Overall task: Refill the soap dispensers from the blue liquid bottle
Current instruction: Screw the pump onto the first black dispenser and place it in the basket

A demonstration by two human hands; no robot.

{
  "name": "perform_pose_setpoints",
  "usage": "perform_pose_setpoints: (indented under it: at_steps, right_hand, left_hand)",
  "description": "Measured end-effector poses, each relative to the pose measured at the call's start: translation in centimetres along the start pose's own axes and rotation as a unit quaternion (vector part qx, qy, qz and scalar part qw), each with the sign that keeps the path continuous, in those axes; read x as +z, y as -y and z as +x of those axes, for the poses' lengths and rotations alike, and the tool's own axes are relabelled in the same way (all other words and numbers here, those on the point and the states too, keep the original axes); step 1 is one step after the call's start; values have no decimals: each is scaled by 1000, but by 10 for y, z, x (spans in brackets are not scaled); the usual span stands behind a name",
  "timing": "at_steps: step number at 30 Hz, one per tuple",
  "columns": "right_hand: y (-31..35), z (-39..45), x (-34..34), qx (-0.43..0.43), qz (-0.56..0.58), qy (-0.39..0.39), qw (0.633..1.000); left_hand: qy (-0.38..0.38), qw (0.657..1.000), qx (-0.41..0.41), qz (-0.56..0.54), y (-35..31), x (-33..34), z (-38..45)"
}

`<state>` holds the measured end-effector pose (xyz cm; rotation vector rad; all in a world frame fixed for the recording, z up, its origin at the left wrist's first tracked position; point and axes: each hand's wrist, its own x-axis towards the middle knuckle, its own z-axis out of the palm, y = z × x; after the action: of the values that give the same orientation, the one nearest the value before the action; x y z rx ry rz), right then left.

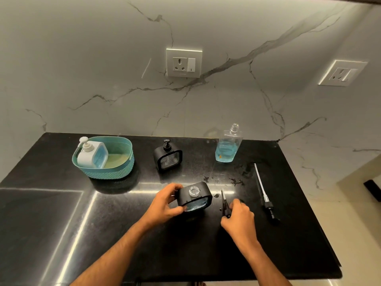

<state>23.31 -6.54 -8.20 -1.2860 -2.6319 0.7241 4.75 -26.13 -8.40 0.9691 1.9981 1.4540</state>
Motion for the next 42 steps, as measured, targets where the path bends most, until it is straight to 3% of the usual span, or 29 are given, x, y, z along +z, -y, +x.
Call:
perform_pose_setpoints:
  at_steps: [5, 10, 16, 24, 32, 42]
  right_hand:
    - [13, -2, -31, -61, 97, -134, 984]
    - [43, -6, -63, -157, 153, -175, 960]
    - [74, -15, -97, -254, 149, -117, 948]
    - [91, -12, -107, -264, 39, -38, 963]
    - [111, 9, -71, -289, -47, 55, 954]
    - [105, 22, -34, -291, -38, 64, 954]
  left_hand:
    - [24, 1000, -11, -13, 3, -8, 4]
    - [38, 999, -22, -10, 11, -12, 7]
    - [37, 999, -24, 3, 14, -10, 15]
    - [32, 998, 18, 53, 16, -4, 19]
    - [40, 991, 57, 115, 13, -3, 12]
    - [14, 991, 90, 95, -3, 15, 17]
